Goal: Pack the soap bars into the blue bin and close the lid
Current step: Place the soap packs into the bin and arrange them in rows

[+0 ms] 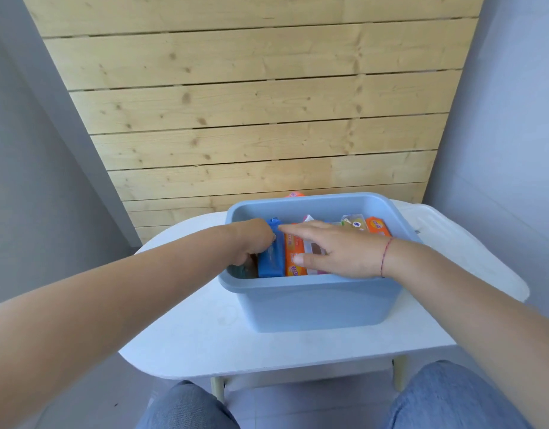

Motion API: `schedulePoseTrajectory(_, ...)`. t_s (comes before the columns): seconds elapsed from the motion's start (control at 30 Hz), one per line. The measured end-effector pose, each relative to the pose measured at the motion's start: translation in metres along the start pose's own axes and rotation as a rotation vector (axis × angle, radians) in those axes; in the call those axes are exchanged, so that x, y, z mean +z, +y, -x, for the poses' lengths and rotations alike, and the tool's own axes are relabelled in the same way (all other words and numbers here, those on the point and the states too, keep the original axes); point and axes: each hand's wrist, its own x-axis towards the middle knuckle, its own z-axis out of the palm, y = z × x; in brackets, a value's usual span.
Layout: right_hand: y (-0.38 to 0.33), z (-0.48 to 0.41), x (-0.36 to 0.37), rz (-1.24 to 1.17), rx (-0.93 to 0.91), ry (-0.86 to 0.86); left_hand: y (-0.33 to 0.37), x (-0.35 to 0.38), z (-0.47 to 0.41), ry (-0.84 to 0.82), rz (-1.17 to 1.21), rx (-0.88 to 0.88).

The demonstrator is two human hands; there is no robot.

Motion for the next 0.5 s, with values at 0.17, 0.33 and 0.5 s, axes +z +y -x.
schedulePoseTrajectory(0.17, -0.009, -0.005, 0.004, 0.079, -0.014, -0.051, 0.009, -0.021, 0.003, -0.178, -0.182, 0.001)
schedulePoseTrajectory(0.33, -0.008, -0.006, 0.003, 0.119, 0.063, -0.117, 0.035, -0.077, -0.008, -0.164, -0.371, 0.157)
schedulePoseTrajectory(0.5, -0.008, -0.006, 0.005, 0.126, 0.076, -0.111, 0.018, -0.106, -0.082, 0.366, -0.348, 0.410)
